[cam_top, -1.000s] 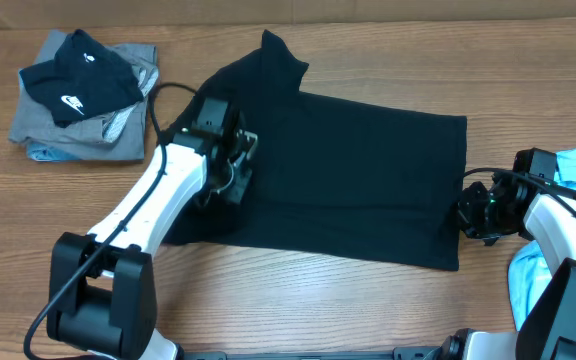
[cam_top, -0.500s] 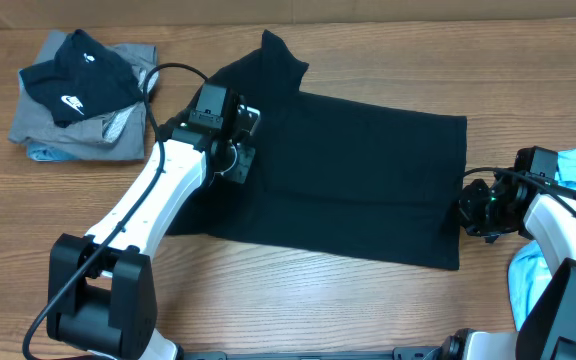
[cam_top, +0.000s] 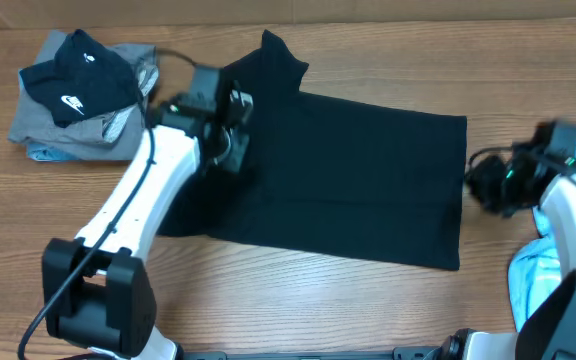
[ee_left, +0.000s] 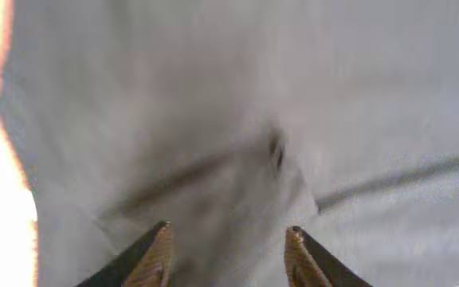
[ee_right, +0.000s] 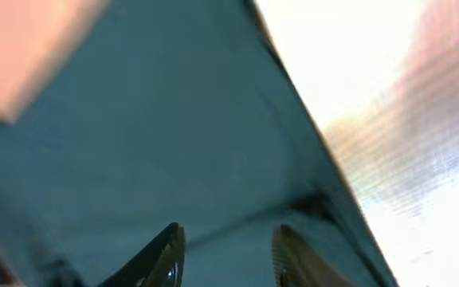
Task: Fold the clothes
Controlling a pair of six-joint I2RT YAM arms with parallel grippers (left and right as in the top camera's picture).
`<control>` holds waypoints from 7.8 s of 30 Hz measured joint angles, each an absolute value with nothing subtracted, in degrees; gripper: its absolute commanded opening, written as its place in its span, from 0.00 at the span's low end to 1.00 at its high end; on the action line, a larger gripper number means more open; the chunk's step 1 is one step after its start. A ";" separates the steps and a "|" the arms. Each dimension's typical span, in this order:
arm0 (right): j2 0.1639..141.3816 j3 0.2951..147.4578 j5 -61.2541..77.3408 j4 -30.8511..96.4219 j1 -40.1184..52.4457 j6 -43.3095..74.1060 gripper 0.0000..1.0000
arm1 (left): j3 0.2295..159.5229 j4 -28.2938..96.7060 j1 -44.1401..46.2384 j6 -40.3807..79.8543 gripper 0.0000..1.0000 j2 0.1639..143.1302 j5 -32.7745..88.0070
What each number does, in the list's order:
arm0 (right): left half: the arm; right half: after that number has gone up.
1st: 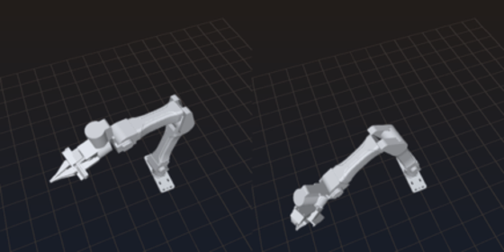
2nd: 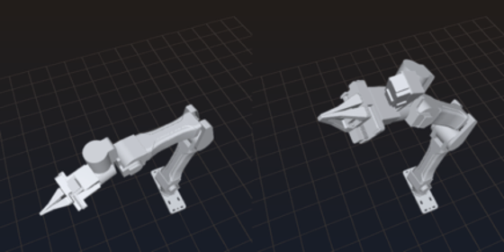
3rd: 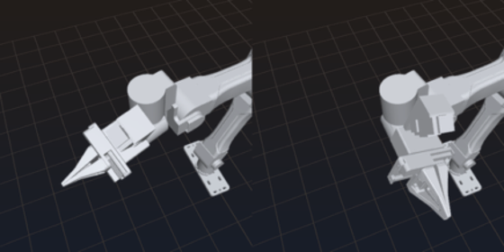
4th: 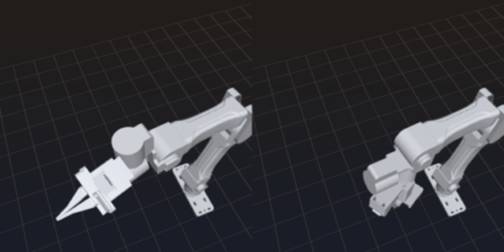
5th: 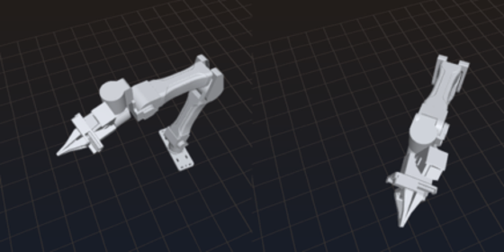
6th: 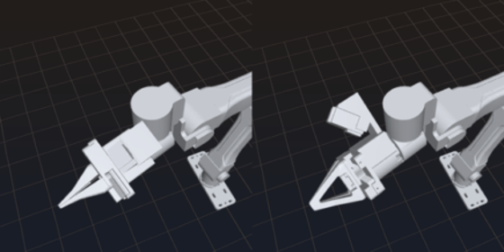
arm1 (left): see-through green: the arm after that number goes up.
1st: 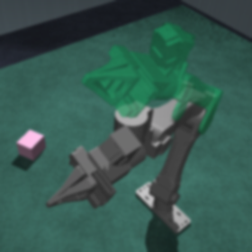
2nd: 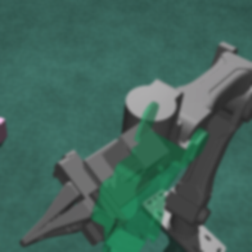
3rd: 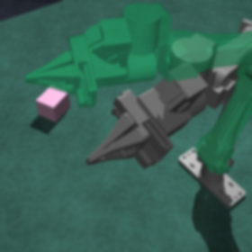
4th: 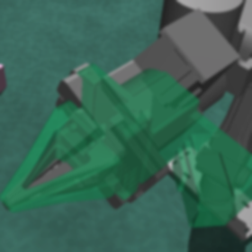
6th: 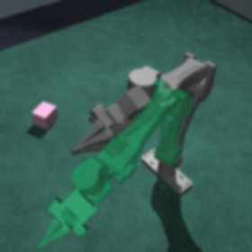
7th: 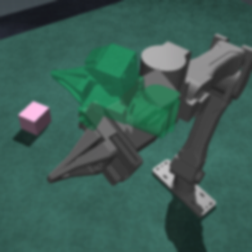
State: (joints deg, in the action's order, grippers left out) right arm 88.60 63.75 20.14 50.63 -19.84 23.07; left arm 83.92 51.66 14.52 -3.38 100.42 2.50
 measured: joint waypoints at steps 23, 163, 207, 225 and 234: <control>85.89 58.63 17.56 70.59 -19.09 22.55 0.60 | 73.41 70.50 1.91 5.58 0.45 100.40 5.26; 107.96 72.18 15.79 34.35 -19.09 20.93 0.60 | 115.50 55.81 10.76 -8.16 0.06 126.17 7.03; 101.65 71.94 8.51 41.43 -14.13 19.51 0.04 | 115.44 51.33 11.60 -7.51 0.72 135.44 10.02; 101.47 71.92 8.51 43.44 -14.00 19.46 0.04 | 115.55 48.42 11.64 -7.51 0.04 140.18 16.60; 101.47 72.01 8.51 42.74 -14.57 18.15 0.04 | 115.55 50.33 11.18 -7.44 0.04 137.86 16.75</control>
State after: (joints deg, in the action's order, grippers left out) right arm 101.47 72.01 8.51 42.74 -14.57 18.15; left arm 115.55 50.33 11.18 -7.44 137.86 16.75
